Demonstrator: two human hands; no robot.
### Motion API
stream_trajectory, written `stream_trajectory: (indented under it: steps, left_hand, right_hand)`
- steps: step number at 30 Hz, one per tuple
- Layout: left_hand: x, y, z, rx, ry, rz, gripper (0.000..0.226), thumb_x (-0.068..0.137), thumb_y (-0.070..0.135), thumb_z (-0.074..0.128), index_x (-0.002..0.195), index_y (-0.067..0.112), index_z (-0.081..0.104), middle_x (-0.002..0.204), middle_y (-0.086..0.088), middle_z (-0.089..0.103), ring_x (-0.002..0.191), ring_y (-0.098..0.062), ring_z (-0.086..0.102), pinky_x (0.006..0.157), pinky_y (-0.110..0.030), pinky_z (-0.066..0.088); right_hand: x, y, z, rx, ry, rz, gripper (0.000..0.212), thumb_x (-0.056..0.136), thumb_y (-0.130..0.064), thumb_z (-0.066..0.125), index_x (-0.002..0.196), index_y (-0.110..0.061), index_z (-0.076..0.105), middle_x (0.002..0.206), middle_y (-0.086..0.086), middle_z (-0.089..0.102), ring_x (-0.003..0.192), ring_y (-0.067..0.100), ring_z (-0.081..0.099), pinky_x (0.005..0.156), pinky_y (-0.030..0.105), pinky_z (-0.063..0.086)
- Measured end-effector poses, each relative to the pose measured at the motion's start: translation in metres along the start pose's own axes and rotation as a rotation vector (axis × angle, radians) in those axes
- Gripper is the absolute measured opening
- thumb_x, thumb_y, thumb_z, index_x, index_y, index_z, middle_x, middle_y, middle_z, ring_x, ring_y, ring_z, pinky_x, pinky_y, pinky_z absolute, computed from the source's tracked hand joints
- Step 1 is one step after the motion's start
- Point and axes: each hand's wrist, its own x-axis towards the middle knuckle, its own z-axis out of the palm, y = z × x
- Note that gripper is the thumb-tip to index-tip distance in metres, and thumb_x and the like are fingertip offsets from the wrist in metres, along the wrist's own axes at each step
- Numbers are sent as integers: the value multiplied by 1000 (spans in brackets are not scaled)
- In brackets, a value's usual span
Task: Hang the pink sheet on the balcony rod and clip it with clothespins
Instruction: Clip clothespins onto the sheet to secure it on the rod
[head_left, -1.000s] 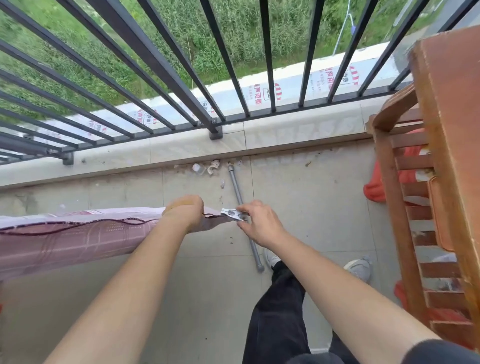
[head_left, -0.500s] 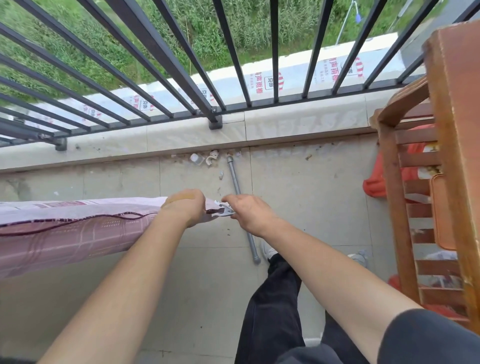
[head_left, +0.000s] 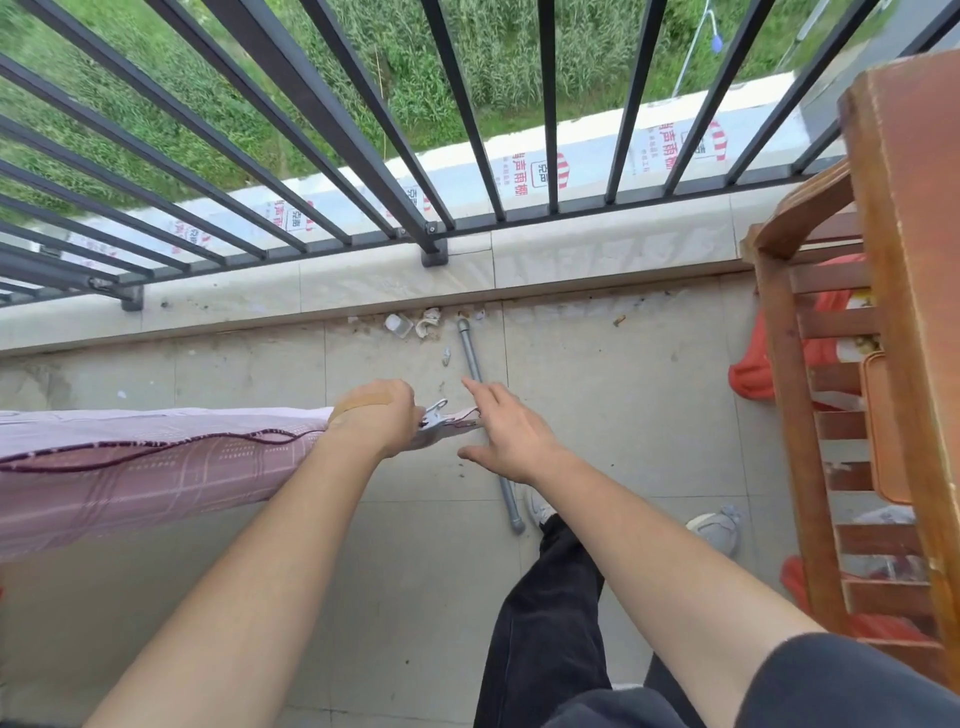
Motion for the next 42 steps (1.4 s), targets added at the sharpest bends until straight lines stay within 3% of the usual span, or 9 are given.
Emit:
stream_trajectory:
  steps: [8,12,16,23,26,31,35,38,42]
  left_hand:
    - [-22,24,9,-5,264,109,53,101,50,32,147,23,35,154,-7,33,132,-30,42,102,-45,35]
    - [-39,73,10,-27,355,195,64,98,58,25,153,25,26,163,-8,16,147,-28,20,116,-49,20]
    - [-48,156,-1,17,389,353,74,93,66,13,156,28,17,165,-8,3,151,-27,4,120,-49,7]
    - [-81,347,-2,35,375,715,70,96,63,24,156,29,13,165,-7,-5,151,-26,0,121,-47,4]
    - [-111,416,18,72,311,845,68,98,60,28,157,28,12,165,-8,-6,151,-28,0,121,-47,7]
    - [-151,480,71,232,180,988,66,100,59,23,157,27,12,165,-8,-6,151,-27,-4,119,-48,5]
    - [-163,494,96,377,140,926,66,99,59,20,156,27,9,164,-8,-12,150,-31,-14,119,-55,0]
    - [-166,493,85,362,111,906,58,102,51,25,155,28,17,165,-4,-6,151,-27,-7,120,-51,5]
    - [-173,471,55,297,96,787,58,103,50,22,155,25,18,165,-6,6,150,-29,9,120,-49,9]
  right_hand:
    - [-52,40,-38,-108,158,225,59,101,-45,43,151,-17,29,144,12,41,129,33,44,102,45,40]
    - [-106,79,-74,-217,333,352,68,99,-59,30,154,-20,27,163,17,16,150,31,13,122,49,8]
    - [-183,122,-129,-329,589,446,75,96,-65,24,156,-20,25,165,18,2,152,33,-5,121,53,-7]
    - [-342,216,-168,-204,873,911,71,98,-59,31,157,-23,16,165,15,-6,152,33,-8,120,50,-7]
    - [-403,253,-147,-57,952,1135,71,98,-53,41,157,-21,16,165,18,-5,152,36,-3,120,55,6]
    - [-479,284,-98,205,1025,1399,82,94,-48,56,156,-13,17,158,21,20,143,40,22,114,54,24]
    - [-507,302,-72,345,995,1359,67,95,-35,60,151,-13,30,135,16,49,125,36,48,96,46,44]
    - [-504,305,-73,379,1013,1246,55,96,-28,59,145,-15,39,126,12,53,117,35,55,90,43,47]
    - [-469,294,-100,427,934,1013,54,98,-35,53,148,-18,40,135,5,47,115,28,57,91,37,46]
